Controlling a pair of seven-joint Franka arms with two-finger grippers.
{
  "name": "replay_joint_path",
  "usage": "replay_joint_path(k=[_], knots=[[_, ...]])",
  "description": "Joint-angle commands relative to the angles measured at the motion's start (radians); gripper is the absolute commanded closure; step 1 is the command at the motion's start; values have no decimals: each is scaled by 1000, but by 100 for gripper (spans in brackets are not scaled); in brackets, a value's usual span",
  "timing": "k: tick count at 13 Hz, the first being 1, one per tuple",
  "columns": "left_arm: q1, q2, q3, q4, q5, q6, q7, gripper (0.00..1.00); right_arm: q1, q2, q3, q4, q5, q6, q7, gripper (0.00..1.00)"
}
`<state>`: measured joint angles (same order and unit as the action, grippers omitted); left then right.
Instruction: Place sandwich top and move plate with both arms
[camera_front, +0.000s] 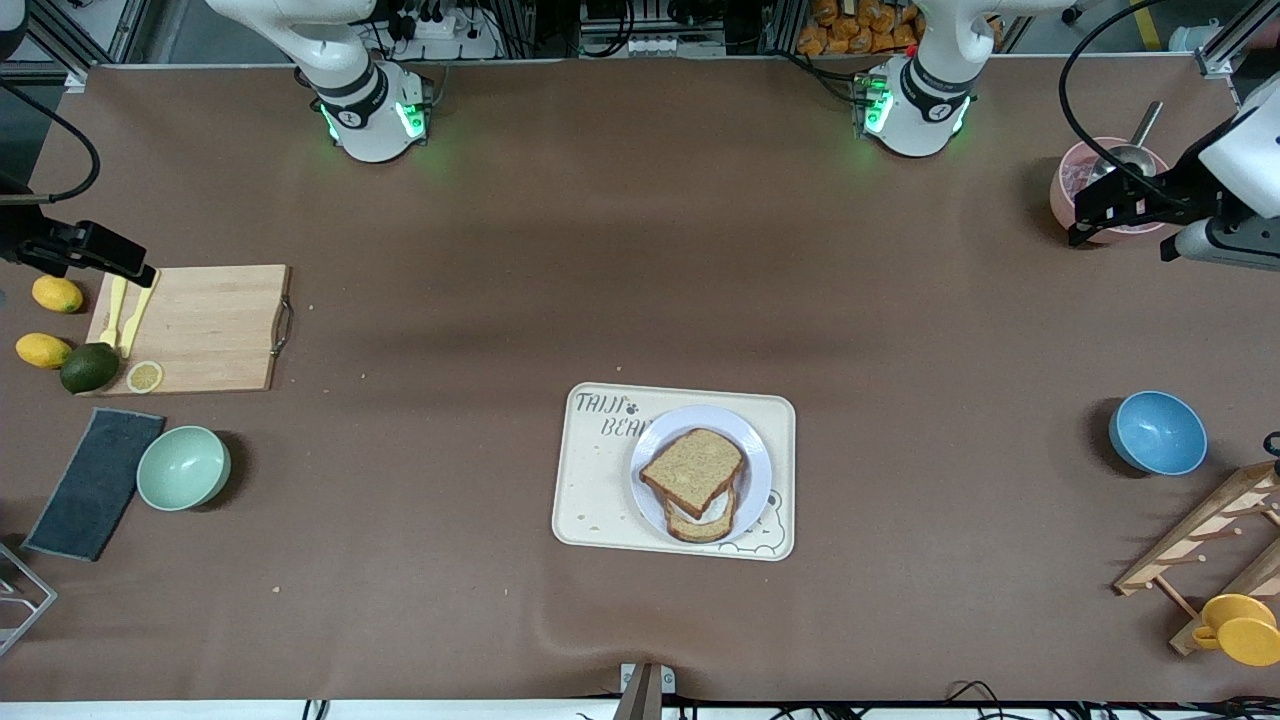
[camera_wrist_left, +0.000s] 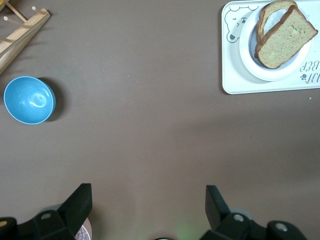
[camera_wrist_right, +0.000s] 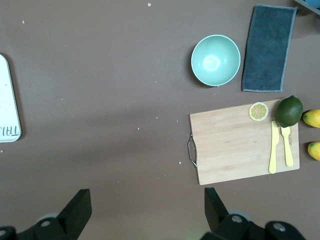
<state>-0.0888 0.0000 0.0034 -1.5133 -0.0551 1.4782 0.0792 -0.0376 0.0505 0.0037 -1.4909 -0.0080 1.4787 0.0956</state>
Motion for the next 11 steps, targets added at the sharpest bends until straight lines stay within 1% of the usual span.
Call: replay_joint_path(k=[1, 3, 4, 11], knots=[[0, -9, -3, 12, 26, -15, -13, 0, -12, -3, 7, 0, -1, -5, 1, 0], [0, -9, -3, 12, 46, -15, -18, 0, -12, -3, 7, 0, 0, -5, 1, 0], [-3, -9, -6, 10, 84, -13, -22, 0, -12, -3, 7, 0, 0, -5, 1, 0], [-2, -9, -6, 10, 78, -3, -59, 0, -16, -3, 7, -2, 0, -3, -8, 0]])
